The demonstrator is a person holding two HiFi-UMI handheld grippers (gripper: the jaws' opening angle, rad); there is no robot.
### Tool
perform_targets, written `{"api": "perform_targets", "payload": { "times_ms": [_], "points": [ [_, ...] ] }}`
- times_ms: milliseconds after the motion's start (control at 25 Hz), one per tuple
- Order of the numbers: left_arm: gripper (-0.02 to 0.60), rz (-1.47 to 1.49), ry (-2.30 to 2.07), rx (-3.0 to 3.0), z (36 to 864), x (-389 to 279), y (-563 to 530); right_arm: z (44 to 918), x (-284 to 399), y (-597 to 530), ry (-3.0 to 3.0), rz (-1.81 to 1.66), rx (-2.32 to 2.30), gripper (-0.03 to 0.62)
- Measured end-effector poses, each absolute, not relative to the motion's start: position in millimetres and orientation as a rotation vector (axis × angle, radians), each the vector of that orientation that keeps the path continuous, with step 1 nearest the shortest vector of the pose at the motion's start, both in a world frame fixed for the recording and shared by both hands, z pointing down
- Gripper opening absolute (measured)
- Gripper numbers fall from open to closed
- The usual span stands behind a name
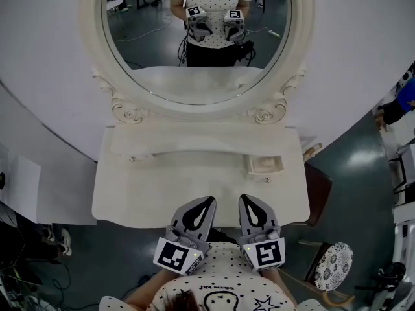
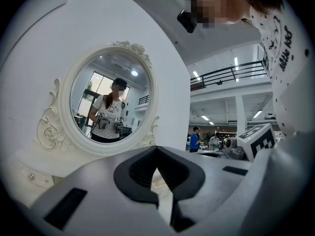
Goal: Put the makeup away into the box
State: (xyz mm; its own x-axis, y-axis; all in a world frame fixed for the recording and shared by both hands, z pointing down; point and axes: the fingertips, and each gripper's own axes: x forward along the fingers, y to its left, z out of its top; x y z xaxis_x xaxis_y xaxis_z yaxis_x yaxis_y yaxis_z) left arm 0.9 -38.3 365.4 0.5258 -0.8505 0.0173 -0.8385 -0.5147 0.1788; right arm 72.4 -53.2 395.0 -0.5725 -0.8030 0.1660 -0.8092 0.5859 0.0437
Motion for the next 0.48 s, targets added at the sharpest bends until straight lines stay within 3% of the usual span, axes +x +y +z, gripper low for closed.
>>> {"api": "perform_targets", "payload": {
  "times_ms": [480],
  "points": [
    [-0.005, -0.114, -1.436, 2.600, 364.4, 9.0, -39.2, 395.5, 76.9, -54.0, -2.652, 0.062, 1.355, 0.006]
  ]
}}
